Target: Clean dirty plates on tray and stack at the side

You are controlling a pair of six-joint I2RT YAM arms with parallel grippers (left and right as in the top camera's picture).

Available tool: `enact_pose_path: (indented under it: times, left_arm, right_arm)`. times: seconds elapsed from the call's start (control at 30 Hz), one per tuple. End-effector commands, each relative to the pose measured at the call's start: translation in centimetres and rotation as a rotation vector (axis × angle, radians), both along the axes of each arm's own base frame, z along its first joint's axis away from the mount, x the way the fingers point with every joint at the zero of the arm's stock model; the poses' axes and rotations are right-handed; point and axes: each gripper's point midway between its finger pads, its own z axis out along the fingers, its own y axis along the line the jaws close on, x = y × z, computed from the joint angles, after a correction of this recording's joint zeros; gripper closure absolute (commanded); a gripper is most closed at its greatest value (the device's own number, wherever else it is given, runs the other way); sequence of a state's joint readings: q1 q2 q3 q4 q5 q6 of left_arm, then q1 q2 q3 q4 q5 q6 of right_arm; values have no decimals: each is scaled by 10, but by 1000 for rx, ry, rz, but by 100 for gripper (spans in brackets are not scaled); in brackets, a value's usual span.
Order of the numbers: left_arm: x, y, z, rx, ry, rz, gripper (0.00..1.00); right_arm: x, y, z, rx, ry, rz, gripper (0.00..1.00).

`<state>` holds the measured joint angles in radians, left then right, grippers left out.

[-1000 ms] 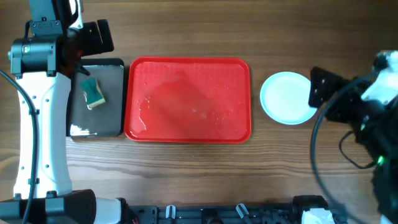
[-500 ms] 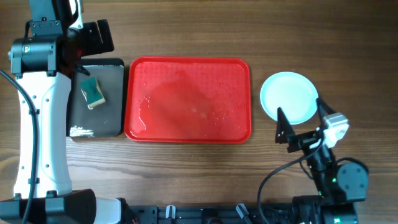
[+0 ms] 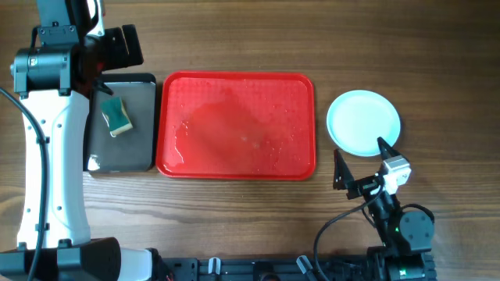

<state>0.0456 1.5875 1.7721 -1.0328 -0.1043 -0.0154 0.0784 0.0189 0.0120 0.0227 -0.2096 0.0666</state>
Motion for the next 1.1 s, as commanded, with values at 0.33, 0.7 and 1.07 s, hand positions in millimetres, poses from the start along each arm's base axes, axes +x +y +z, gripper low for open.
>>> enact_pose_path:
  times: [0.33, 0.7, 1.07]
  left_arm:
    - [1, -2, -2, 4, 5, -12, 0]
    - [-18, -3, 31, 8, -77, -12, 0]
    - [-93, -31, 34, -195, -559, -41, 0]
  right_arm:
    - [-1, 4, -3, 36, 18, 23, 0]
    - [-1, 4, -3, 36, 18, 23, 0]
    - [-1, 4, -3, 36, 18, 23, 0]
